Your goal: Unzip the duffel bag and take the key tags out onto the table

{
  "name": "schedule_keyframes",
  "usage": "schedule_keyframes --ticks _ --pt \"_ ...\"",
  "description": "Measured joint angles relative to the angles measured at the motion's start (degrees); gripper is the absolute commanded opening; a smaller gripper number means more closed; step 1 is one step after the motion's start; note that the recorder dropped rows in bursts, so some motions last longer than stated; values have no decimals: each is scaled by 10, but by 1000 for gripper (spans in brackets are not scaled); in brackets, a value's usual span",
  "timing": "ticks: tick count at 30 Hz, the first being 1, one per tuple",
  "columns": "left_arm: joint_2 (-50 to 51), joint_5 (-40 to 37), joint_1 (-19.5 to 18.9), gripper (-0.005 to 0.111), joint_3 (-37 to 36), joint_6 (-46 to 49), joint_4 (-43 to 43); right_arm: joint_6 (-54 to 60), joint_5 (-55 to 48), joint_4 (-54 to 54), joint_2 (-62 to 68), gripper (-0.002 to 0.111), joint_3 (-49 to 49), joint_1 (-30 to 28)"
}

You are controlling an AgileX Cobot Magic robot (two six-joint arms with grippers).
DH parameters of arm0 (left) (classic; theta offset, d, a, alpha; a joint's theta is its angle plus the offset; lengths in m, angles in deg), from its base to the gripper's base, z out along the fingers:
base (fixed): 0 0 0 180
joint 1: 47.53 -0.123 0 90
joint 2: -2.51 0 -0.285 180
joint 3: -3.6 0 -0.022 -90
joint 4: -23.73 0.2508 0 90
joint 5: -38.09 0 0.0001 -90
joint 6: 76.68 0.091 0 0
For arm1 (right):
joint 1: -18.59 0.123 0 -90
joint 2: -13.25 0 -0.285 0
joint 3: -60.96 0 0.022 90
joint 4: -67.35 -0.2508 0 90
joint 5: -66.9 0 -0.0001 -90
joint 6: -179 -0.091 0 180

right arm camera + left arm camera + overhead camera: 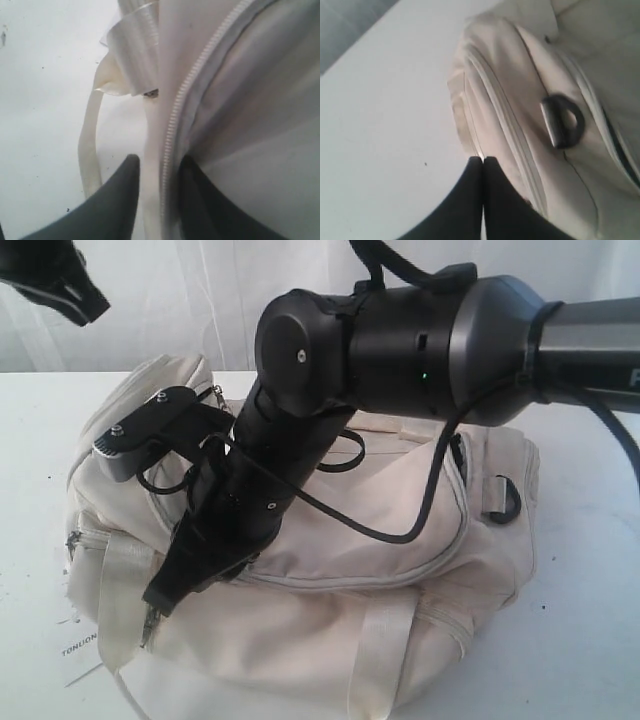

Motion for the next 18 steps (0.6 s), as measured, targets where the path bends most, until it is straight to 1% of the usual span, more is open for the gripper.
schedule_keyframes --ticks 4,6,10,14,16,18 --pt "-70 -21 -2 0 -75 0 0 -4 -17 -5 -15 50 0 0" --pt "-117 -24 -2 0 -118 -4 0 -11 -24 -5 -31 53 0 0" --pt "-212 -25 -2 0 -209 -6 -22 -17 -48 -3 -70 53 0 0" --pt "-289 -14 -2 0 -318 -4 -54 -19 -78 34 -104 53 0 4" --pt "-324 14 -2 0 -377 -1 -62 -20 -97 52 -115 53 0 4" --pt "-352 60 -2 0 -428 0 -70 -20 -115 65 -119 53 0 4"
